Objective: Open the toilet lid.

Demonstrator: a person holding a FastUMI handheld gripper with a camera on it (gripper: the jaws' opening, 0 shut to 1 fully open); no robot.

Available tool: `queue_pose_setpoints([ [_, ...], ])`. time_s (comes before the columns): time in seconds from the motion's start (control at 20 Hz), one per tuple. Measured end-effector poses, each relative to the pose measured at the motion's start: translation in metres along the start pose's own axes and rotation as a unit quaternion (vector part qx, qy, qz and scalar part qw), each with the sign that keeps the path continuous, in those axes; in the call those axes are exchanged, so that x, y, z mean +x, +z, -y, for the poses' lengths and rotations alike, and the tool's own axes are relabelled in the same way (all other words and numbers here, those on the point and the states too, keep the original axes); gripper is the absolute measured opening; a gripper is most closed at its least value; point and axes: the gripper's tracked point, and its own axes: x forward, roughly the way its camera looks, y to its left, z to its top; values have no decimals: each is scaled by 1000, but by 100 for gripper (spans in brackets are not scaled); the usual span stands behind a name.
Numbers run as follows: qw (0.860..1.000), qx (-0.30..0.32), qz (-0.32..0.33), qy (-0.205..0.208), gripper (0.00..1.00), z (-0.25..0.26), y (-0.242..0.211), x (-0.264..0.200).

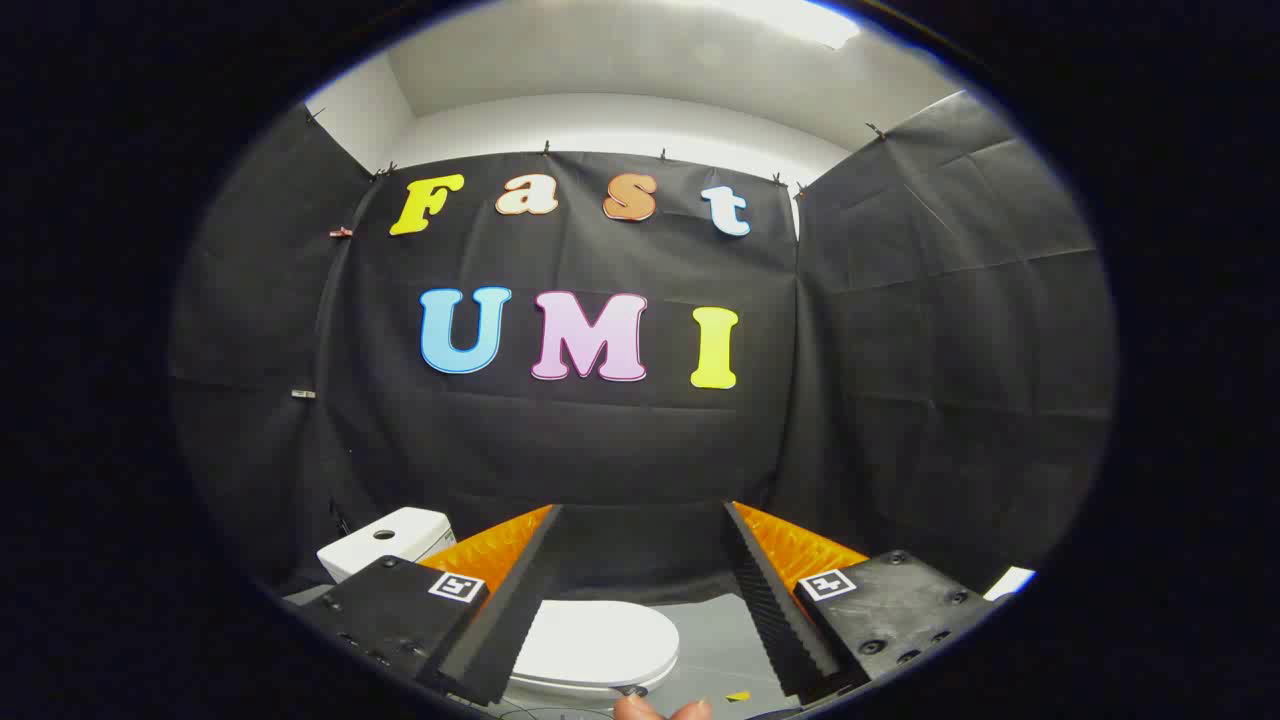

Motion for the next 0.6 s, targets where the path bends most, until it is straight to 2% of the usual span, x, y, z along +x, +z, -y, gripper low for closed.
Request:
queue_pose_setpoints([
  [0.6, 1000, -2, 12, -4, 98, 5, 11, -4],
])
